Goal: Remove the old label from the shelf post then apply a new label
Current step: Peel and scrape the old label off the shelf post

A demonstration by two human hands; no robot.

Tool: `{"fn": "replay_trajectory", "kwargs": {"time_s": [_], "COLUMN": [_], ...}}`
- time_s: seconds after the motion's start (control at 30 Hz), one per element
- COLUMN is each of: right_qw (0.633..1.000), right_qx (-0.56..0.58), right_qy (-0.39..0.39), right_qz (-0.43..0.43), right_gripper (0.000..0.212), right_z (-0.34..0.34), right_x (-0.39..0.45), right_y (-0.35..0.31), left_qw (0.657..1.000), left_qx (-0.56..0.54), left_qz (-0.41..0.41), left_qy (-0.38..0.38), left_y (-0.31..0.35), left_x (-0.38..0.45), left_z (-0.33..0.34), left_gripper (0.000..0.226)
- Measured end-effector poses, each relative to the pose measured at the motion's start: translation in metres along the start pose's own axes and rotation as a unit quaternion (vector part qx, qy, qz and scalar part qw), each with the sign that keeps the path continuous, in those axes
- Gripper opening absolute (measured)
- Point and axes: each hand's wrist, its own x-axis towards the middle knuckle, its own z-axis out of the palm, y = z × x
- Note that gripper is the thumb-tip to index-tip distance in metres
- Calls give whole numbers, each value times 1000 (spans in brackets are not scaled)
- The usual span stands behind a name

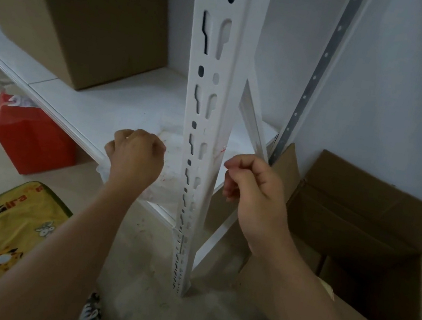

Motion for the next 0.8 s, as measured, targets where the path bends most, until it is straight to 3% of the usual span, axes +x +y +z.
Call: {"fn": "replay_trajectory", "kwargs": {"time_s": [0.2, 0.27, 0.37, 0.47, 0.6, 0.8], "right_qw": [1000, 1000, 1000, 1000, 1000, 1000], "right_qx": [-18, -16, -18, -18, 0, 5], "right_qy": [-7, 0, 10, 22, 23, 27], "right_qz": [-14, -10, 0, 2, 3, 9], "right_gripper": [22, 20, 22, 23, 20, 21], "right_z": [2, 1, 0, -1, -3, -7], "right_x": [-1, 0, 2, 2, -1, -3], "right_y": [3, 2, 2, 1, 0, -1], "left_qw": [996, 987, 940, 895, 916, 934], "left_qx": [-87, -161, -338, -427, -348, -262], "left_qz": [-6, -5, -11, 76, 147, 168], "left_qy": [8, 14, 51, 101, 136, 173], "left_y": [13, 29, 56, 78, 93, 98], "left_x": [-10, -20, -40, -62, -80, -79], "left_z": [-4, -14, -29, -42, -36, -21], "left_gripper": [45, 53, 40, 43, 75, 79]}}
